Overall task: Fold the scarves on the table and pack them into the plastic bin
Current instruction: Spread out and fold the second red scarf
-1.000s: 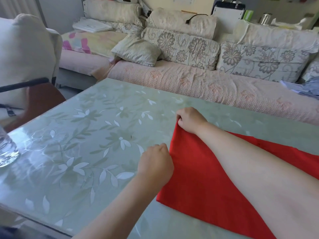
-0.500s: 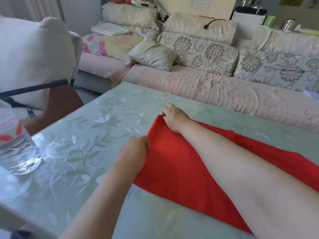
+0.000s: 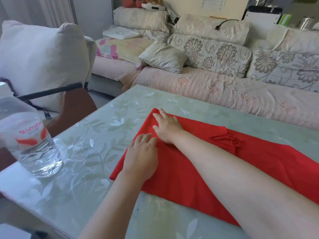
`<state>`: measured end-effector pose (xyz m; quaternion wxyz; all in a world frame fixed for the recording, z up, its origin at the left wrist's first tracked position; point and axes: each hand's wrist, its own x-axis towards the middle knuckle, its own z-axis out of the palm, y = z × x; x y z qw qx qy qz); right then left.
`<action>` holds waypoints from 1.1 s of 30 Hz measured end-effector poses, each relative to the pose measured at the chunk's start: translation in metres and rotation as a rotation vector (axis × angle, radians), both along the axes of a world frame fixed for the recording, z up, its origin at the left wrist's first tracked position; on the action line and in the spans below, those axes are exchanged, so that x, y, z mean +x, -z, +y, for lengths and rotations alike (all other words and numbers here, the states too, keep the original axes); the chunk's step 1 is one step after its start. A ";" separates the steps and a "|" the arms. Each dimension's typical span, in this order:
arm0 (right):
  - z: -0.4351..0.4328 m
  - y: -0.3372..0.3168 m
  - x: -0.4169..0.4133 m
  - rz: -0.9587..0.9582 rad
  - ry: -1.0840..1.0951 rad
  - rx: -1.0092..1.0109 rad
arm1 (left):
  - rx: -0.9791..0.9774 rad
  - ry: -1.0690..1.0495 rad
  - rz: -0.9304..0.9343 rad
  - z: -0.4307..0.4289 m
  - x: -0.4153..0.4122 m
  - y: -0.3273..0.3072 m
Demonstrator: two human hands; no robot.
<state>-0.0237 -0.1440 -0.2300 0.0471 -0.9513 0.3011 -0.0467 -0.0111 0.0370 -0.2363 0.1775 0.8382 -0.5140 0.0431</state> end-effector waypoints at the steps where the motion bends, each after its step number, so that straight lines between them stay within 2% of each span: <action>1: 0.001 0.002 -0.009 -0.006 0.051 -0.011 | 0.066 0.026 0.042 0.000 -0.004 0.004; 4: 0.003 0.006 -0.038 0.008 0.211 -0.010 | 0.248 -0.010 0.085 0.004 -0.005 0.010; 6: 0.004 0.007 -0.054 0.074 0.235 0.052 | 0.307 -0.053 0.088 0.005 -0.005 0.009; 8: 0.005 0.006 -0.066 0.104 0.210 0.135 | 0.333 -0.093 0.048 0.004 -0.007 0.004; 12: 0.011 -0.008 -0.092 0.012 0.151 0.160 | 0.278 -0.106 -0.002 -0.007 -0.025 -0.006; 18: 0.021 -0.025 -0.188 -0.083 0.135 0.138 | 0.120 0.119 0.046 -0.034 -0.086 -0.032; 22: 0.018 -0.030 -0.284 -0.069 0.218 0.123 | 0.072 0.305 0.200 -0.052 -0.139 -0.043; 24: 0.017 -0.031 -0.333 -0.060 0.275 0.118 | 0.052 0.400 0.218 -0.060 -0.168 -0.048; 30: 0.020 -0.038 -0.458 -0.063 0.414 0.098 | 0.100 0.639 0.179 -0.077 -0.254 -0.052; 33: 0.021 -0.046 -0.501 0.006 0.432 0.123 | 0.183 0.739 0.133 -0.084 -0.291 -0.045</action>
